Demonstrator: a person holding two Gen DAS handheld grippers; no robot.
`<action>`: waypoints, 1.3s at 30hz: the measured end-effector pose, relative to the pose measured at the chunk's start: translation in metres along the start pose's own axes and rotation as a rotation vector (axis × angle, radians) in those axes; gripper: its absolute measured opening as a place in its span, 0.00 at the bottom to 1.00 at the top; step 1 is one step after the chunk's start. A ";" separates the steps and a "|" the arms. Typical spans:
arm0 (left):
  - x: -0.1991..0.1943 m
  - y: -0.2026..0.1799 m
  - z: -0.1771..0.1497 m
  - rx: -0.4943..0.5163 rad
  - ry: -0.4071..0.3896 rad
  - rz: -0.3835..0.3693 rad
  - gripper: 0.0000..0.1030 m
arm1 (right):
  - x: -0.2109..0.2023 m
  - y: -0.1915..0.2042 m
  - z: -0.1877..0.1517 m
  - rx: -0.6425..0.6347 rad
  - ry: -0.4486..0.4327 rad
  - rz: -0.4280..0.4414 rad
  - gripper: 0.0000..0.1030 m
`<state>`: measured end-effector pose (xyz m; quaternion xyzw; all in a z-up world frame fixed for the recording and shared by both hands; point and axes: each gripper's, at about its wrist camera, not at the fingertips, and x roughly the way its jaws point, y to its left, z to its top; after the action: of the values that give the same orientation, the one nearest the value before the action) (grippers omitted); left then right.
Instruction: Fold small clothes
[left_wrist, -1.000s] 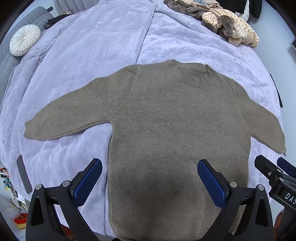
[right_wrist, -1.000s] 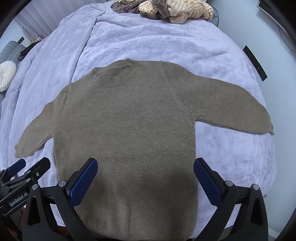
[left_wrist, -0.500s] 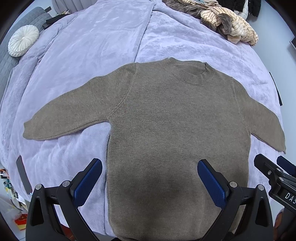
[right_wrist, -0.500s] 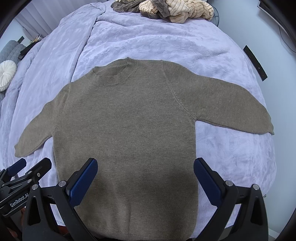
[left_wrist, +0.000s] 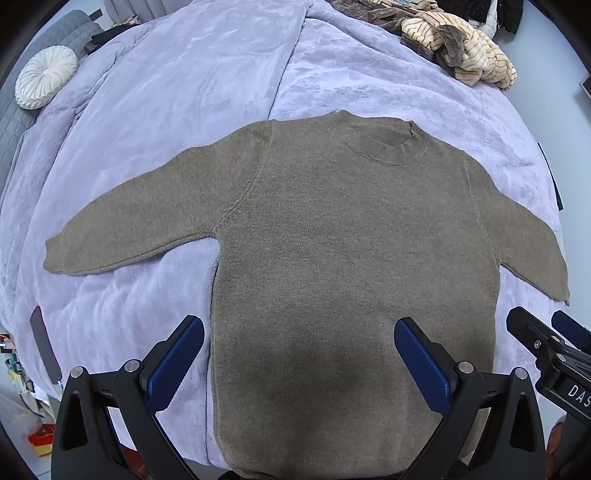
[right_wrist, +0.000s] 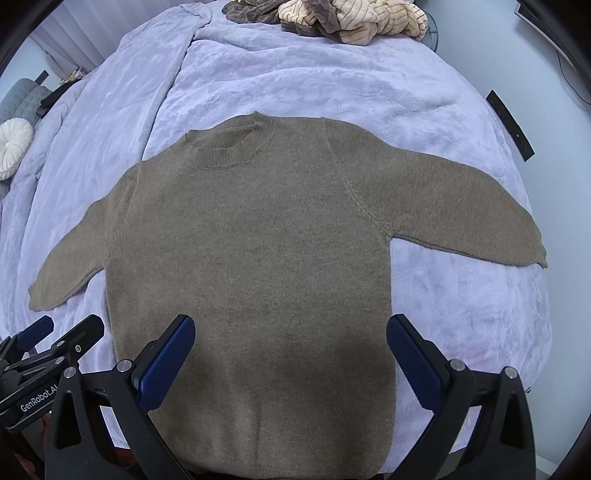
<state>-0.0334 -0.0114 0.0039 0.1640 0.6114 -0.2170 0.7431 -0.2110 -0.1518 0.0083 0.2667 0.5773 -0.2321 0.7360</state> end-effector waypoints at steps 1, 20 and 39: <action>0.000 0.000 0.000 -0.001 0.001 -0.002 1.00 | 0.001 0.000 -0.001 0.000 0.000 -0.001 1.00; 0.007 0.020 -0.002 -0.015 -0.002 -0.002 1.00 | 0.006 -0.009 -0.001 0.021 0.027 -0.007 1.00; 0.045 0.056 -0.005 -0.064 0.025 -0.046 1.00 | 0.023 0.024 -0.011 -0.012 0.064 0.019 1.00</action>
<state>-0.0013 0.0335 -0.0423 0.1288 0.6310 -0.2120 0.7350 -0.1989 -0.1274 -0.0131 0.2750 0.5993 -0.2132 0.7210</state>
